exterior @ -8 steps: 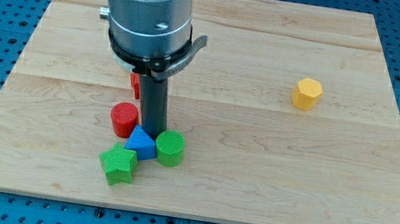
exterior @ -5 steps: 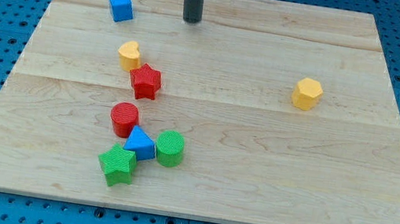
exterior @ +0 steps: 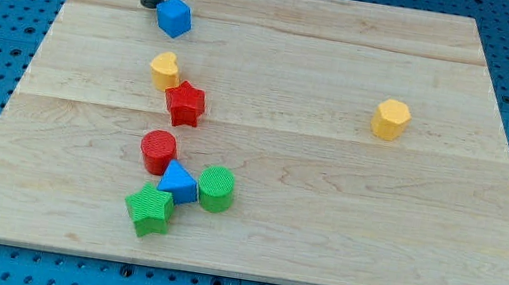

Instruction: Move the blue cube to top of the green circle

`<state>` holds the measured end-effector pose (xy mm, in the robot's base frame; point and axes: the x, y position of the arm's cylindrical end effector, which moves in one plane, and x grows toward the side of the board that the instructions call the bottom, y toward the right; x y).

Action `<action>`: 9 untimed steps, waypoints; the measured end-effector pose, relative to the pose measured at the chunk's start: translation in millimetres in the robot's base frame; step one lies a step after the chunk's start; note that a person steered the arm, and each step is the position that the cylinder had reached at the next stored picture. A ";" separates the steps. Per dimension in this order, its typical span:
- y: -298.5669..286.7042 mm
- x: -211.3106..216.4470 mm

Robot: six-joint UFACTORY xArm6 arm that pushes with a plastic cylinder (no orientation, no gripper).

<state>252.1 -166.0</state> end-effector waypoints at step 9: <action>69.9 61.9</action>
<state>314.0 -96.1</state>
